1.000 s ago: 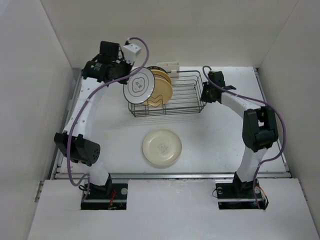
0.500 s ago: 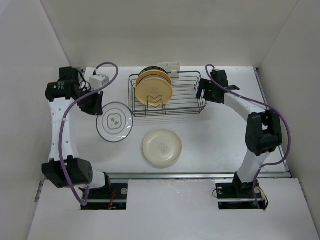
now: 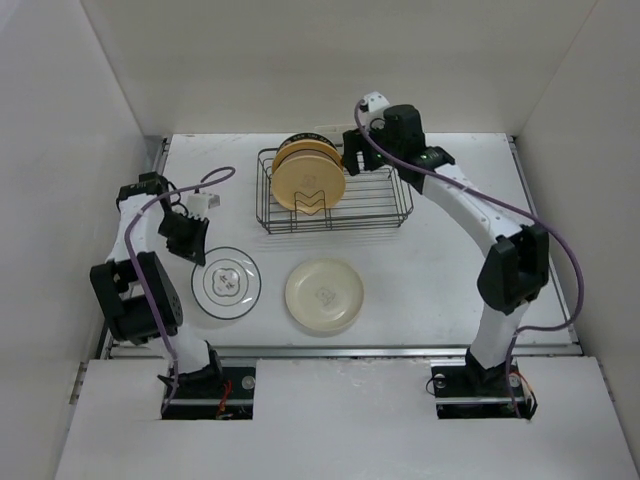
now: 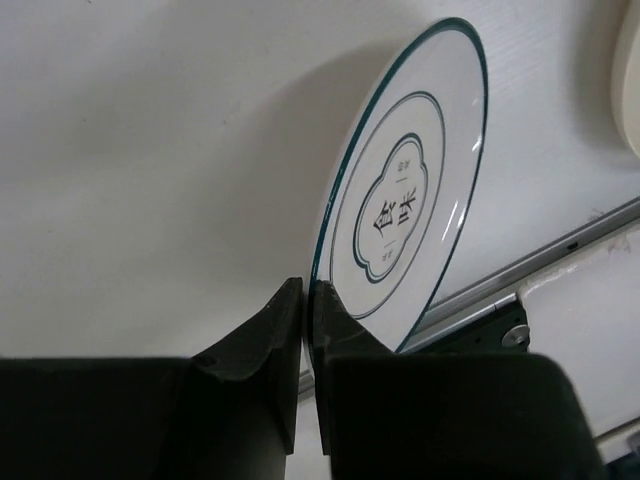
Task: Unload the plates from the dish rack
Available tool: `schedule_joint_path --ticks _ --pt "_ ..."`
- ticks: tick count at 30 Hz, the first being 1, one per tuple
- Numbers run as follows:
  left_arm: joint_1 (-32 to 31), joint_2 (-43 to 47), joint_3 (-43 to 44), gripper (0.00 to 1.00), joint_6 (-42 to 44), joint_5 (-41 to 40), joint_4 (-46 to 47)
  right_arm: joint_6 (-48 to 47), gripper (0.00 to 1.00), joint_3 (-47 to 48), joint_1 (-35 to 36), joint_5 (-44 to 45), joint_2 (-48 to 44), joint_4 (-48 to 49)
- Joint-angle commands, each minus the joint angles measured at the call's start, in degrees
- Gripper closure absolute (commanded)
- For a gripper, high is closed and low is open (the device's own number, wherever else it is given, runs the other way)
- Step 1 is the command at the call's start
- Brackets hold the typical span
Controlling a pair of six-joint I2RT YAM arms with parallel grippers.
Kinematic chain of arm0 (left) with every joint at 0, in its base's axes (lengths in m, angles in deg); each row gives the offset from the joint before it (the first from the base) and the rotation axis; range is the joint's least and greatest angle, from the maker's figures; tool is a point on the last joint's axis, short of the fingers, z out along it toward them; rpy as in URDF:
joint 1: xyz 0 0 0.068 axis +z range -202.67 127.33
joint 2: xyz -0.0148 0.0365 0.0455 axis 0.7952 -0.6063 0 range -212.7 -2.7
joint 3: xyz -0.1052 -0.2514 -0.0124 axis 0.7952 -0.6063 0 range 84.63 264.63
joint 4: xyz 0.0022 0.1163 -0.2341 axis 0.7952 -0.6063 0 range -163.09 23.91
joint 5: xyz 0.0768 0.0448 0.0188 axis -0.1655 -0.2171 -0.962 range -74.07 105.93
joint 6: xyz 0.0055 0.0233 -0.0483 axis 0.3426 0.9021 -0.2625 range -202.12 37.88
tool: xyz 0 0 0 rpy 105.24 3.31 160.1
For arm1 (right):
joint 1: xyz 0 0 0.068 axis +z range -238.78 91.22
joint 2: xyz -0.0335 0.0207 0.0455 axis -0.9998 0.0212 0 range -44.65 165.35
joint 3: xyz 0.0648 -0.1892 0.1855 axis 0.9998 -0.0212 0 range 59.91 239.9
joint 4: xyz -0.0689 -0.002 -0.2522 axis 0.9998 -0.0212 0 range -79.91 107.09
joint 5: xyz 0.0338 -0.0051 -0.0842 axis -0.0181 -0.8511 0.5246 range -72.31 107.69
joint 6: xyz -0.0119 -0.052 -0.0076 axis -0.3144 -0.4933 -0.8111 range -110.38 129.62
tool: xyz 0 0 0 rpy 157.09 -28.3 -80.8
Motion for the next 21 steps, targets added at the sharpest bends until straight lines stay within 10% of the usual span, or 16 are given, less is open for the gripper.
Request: schedule_joint_path --ticks 1,12,21 --pt "-0.4 -4.9 4.1 1.0 -1.5 0.9 2.2 -5.2 0.19 8.5 1.0 -9.3 7.8 0.2" --pt "0.2 -20.7 16.7 0.88 -7.2 -9.3 1.0 -5.8 0.48 20.0 3.3 -16.8 19.6 -1.6" --pt "0.2 -19.4 14.5 0.66 -7.4 -7.2 1.6 -5.8 1.0 21.2 4.4 -14.9 20.5 -2.4"
